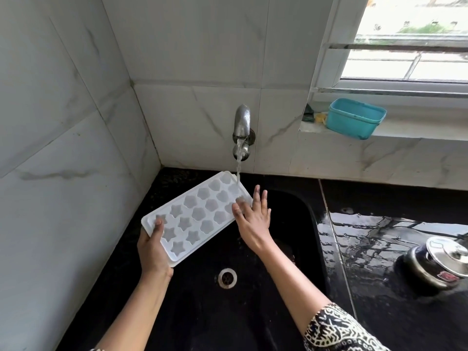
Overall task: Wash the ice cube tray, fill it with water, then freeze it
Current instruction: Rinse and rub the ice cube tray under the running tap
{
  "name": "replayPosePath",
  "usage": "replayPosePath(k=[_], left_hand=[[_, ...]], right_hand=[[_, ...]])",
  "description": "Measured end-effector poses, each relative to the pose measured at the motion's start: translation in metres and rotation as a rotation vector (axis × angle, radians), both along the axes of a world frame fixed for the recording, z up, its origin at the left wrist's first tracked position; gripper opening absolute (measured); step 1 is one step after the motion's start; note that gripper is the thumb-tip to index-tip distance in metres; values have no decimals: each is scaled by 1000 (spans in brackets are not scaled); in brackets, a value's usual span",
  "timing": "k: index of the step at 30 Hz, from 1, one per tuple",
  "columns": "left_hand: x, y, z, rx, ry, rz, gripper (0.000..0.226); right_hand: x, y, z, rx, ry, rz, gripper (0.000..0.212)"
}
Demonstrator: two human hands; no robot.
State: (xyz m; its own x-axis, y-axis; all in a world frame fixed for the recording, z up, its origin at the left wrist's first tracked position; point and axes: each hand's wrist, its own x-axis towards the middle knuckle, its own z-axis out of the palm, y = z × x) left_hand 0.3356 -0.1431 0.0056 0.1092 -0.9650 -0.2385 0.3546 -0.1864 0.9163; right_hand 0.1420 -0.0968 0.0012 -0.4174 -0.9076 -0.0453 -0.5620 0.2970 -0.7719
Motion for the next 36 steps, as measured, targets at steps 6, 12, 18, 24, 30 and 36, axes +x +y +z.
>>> replayPosePath(k=[6,12,18,24,30,36], left_hand=[[9,-5,1,-5,-23,39,18],[9,-9,1,7,-8,30,16],[2,5,-7,-14,8,26,14],[1,3,-3,-29,-2,52,17],[12,4,-3,-18,-11,29,16],[12,0,1,-19,-32,37,11]], right_hand=[[-34,0,-5,-74,695,208,54],[-31,-1,-12,-117,849,214,64],[-15,3,2,10,259,42,56],[-7,3,5,-20,-10,49,54],[-43,10,-7,-113,793,291,55],[-60,2,-12,-275,1081,359,59]])
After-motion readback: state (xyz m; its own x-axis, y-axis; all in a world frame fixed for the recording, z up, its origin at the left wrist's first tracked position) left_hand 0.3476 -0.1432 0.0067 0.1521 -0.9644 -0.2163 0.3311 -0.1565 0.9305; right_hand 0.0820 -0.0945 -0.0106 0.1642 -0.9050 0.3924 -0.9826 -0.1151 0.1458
